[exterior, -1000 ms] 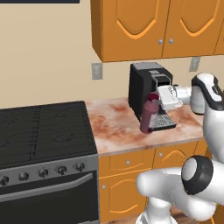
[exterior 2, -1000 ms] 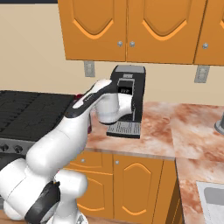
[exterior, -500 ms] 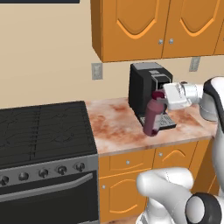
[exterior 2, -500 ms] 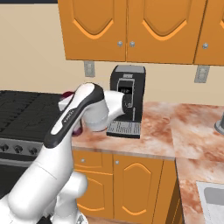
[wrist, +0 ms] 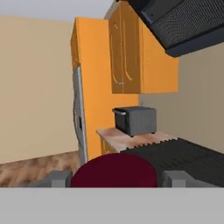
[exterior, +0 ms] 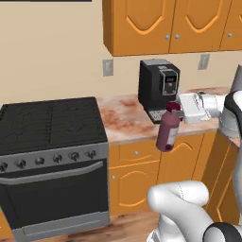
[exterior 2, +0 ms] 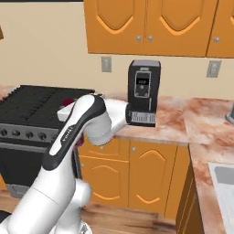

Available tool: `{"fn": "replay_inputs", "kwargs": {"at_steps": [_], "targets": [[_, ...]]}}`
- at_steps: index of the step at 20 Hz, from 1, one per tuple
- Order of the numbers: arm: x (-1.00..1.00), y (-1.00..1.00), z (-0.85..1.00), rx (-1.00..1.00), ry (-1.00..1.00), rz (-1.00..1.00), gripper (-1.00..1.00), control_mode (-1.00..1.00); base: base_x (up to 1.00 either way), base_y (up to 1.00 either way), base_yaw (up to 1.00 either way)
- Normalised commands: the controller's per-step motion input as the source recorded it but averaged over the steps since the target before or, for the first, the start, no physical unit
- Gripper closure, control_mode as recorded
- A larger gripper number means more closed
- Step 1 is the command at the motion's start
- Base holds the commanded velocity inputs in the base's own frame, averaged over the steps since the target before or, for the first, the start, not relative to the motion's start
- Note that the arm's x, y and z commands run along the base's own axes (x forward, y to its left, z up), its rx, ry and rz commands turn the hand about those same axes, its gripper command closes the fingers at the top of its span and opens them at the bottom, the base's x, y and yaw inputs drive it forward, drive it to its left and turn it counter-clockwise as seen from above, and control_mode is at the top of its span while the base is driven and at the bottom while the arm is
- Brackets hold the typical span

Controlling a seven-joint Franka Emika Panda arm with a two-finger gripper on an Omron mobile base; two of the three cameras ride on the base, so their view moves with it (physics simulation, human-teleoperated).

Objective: There is a wine glass and glass cup on the dining counter. Place the wine bottle next to the wine glass and the juice bottle next to the glass cup.

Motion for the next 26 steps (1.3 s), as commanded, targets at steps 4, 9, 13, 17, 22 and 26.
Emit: {"fn": "replay_inputs", "kwargs": {"at_steps": [4,9,13,17,22,26], "targets": [[0.0,0.0,0.0,0.0,0.0,0.0,1.0,1.0,-0.84,0.72,0.29],[0.0,0.0,0.0,0.0,0.0,0.0,1.0,1.0,-0.08,0.94,0.54],[0.0,0.0,0.0,0.0,0.0,0.0,1.0,1.0,0.09,0.67,0.63],[0.0,0.0,0.0,0.0,0.0,0.0,1.0,1.0,0.24,0.43,0.65],[0.0,0.0,0.0,0.0,0.0,0.0,1.0,1.0,0.37,0.36,0.63],[0.0,0.0,0.0,0.0,0.0,0.0,1.0,1.0,0.7,0.31,0.6]]}}
